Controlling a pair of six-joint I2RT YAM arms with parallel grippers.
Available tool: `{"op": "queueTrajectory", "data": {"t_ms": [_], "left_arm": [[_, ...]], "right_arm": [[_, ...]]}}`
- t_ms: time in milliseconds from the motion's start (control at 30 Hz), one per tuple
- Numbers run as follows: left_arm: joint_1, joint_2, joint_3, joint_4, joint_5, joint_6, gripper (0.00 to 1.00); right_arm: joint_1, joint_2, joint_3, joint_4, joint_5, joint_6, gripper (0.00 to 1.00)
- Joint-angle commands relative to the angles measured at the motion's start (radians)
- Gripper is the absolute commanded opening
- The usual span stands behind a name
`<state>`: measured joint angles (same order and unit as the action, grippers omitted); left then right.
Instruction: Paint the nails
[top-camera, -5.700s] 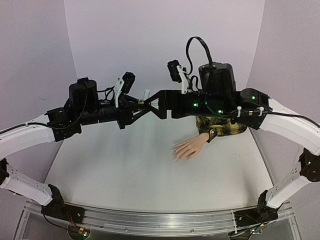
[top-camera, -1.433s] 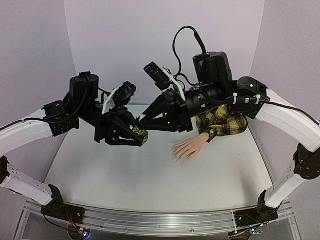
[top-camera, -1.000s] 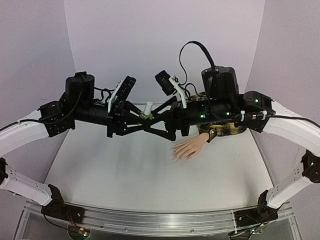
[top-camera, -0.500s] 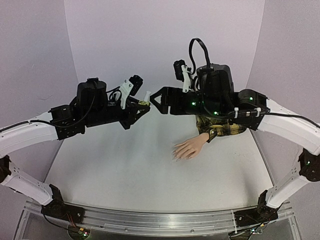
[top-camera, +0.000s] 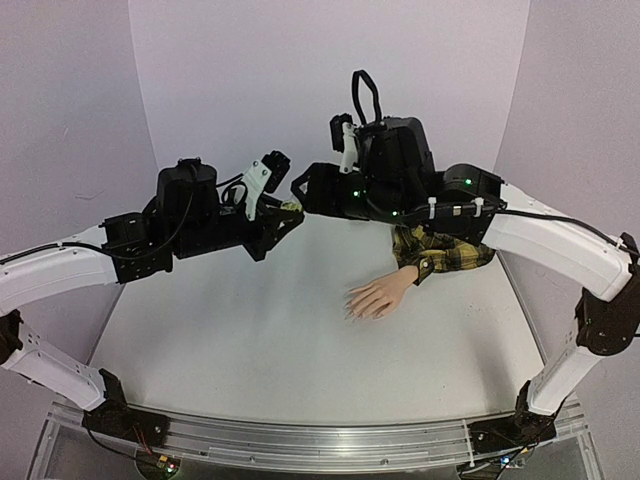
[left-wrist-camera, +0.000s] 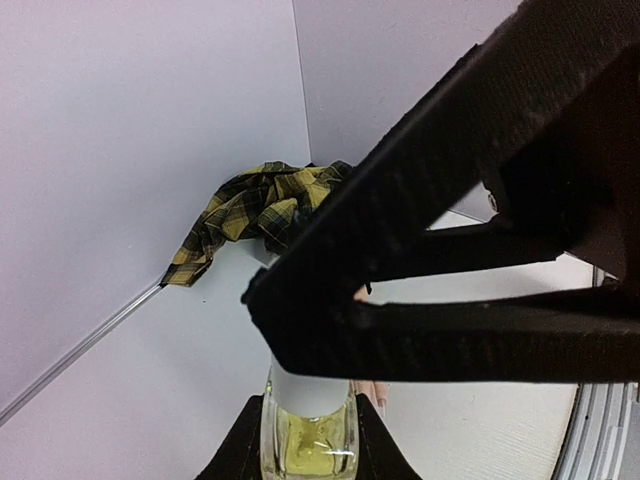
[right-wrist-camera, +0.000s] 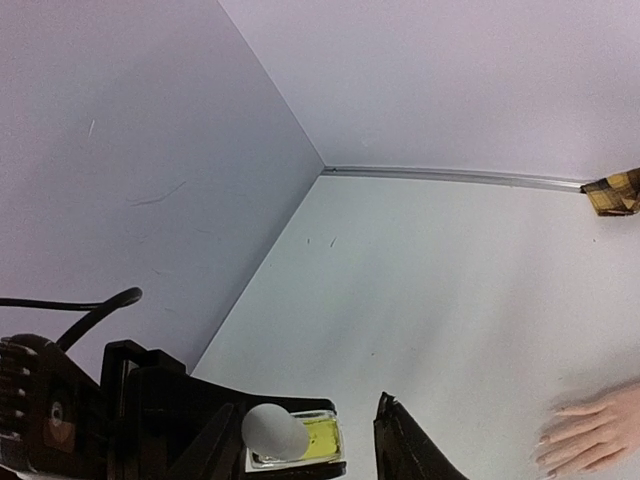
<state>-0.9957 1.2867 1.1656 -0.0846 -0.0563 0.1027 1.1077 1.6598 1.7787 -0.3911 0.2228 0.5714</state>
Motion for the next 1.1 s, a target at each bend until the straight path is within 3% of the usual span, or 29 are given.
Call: {"op": "queueTrajectory", "data": {"t_ms": [0,167,300,367,467,600,667,733,867,1000,1033,1067], "left_arm": [[-0.006,0.007,0.048,0.069,-0.002,-0.012,0.0],[-0.007,0.005,0.046,0.067,0.005,-0.019,0.0],[-0.006,-0.009,0.04,0.068,0.022,-0.027,0.0],[-0.006,-0.023,0.039,0.061,0.092,-0.031,0.0],[-0.003,-0.067,0.022,0.048,0.36,-0.023,0.0],[0.04,-0.079,0.043,-0.005,0.931,-0.068,0.0],[0.062,-0.043,0.078,-0.025,1.233,-0.125,0.0],[0.069,-0.009,0.11,-0.066,1.384,-0.133,0.0],[0.077,-0.008,0.12,-0.114,1.305,-0.094,0.0],[0.087,-0.021,0.127,-0.133,1.127,-0.051,0.0],[0.086,-0.031,0.123,-0.129,1.037,-0.044,0.0],[0.087,-0.043,0.111,-0.109,0.946,-0.047,0.0]], "right_arm": [[0.004,0.031,0.053,-0.022,-0.024,0.01,0.34],[0.003,0.038,0.056,-0.022,-0.039,-0.005,0.17],[0.004,0.037,0.051,-0.02,-0.067,-0.029,0.15],[0.004,0.03,0.049,-0.019,-0.11,-0.075,0.03],[0.002,-0.007,0.008,0.005,-0.285,-0.233,0.0],[0.002,-0.105,-0.113,0.05,-0.78,-0.501,0.0],[0.002,-0.135,-0.142,0.049,-1.057,-0.559,0.0],[0.001,-0.138,-0.144,0.048,-1.18,-0.561,0.0],[-0.002,-0.141,-0.15,0.048,-1.234,-0.548,0.0],[-0.002,-0.193,-0.197,0.051,-1.064,-0.562,0.0],[-0.002,-0.207,-0.212,0.053,-0.965,-0.563,0.06],[-0.003,-0.217,-0.222,0.055,-0.869,-0.555,0.25]]}}
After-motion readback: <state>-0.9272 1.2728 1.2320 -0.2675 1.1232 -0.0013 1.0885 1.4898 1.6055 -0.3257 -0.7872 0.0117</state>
